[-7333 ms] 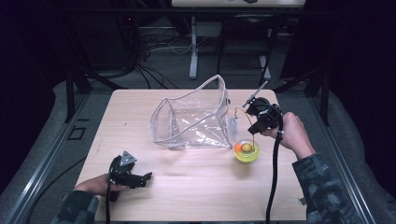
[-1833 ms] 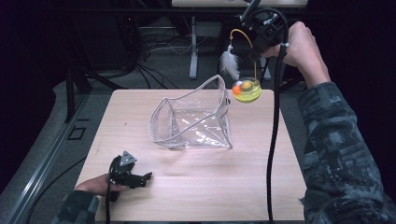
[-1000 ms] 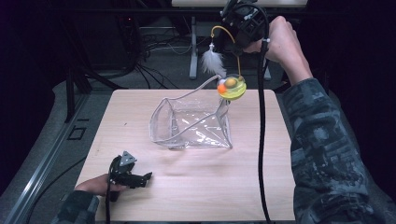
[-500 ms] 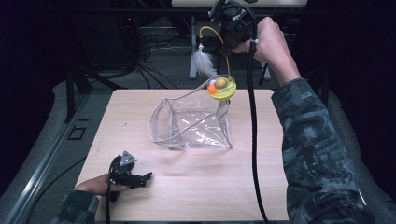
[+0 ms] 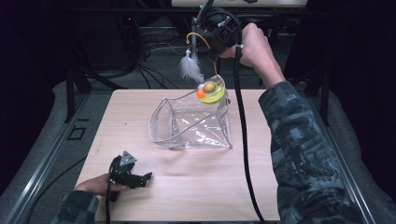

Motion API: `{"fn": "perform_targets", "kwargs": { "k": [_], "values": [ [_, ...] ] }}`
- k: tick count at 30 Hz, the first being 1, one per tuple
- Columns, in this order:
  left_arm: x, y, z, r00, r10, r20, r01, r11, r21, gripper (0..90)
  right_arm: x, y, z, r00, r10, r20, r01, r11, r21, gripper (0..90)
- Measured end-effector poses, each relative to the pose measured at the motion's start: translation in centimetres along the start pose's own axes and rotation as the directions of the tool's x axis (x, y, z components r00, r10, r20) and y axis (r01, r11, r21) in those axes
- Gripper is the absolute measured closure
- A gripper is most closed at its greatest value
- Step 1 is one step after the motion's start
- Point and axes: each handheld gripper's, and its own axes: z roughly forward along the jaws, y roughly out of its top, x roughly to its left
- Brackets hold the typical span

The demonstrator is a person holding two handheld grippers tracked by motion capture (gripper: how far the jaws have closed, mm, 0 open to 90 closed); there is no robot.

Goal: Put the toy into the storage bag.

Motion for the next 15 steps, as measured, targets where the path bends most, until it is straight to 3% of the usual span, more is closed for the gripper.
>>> {"fn": "perform_targets", "kwargs": {
  "k": [15],
  "values": [
    [0.0,0.0,0.0,1.0000,0.000,0.000,0.000,1.0000,0.000,0.0,1.2,0.2,3.0,0.9988,-0.009,-0.048,0.009,0.9999,0.012,88.0]
  ]
}}
